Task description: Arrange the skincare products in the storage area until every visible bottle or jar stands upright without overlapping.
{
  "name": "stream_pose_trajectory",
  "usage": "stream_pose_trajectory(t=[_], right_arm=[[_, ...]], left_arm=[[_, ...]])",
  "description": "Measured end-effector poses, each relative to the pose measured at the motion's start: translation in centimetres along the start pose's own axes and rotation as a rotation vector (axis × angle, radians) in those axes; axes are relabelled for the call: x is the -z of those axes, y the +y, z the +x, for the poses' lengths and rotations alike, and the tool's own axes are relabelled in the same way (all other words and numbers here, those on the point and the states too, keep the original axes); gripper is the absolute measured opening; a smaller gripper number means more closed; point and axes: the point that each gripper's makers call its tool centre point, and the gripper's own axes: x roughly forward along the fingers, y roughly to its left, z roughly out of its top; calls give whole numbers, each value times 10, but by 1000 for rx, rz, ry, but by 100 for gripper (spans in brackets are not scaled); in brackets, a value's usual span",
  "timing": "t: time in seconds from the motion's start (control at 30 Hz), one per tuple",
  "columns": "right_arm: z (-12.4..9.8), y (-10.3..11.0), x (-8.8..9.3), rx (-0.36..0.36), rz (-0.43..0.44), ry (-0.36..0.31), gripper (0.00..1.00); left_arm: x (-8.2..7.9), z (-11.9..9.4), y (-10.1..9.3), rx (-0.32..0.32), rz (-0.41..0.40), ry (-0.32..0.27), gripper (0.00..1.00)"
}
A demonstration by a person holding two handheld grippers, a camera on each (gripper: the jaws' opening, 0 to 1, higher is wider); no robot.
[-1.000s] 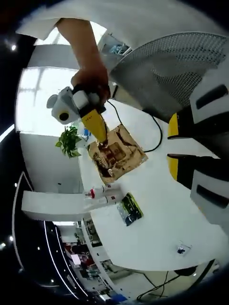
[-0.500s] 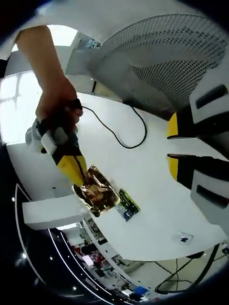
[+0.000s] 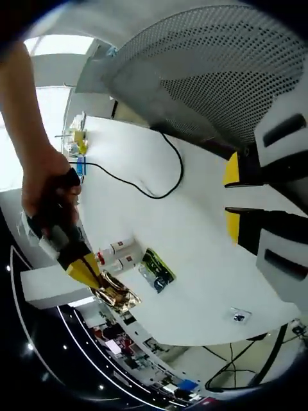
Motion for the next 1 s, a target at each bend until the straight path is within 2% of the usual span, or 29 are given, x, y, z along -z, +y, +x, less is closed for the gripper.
stream_pose_trajectory(t=[0.13, 0.4, 0.77, 1.0], right_arm=[[11, -15, -20, 39, -3, 17, 0], [35, -37, -50, 86, -17, 62, 0], [72, -57, -66, 168, -33, 125, 0], [96, -80, -80, 235, 4, 140, 0]], left_arm=[[2, -1, 11, -42, -33, 0, 12], [2, -1, 8, -30, -30, -1, 12], [1, 0, 10, -37, -44, -11, 12], [0, -2, 12, -44, -49, -19, 12]])
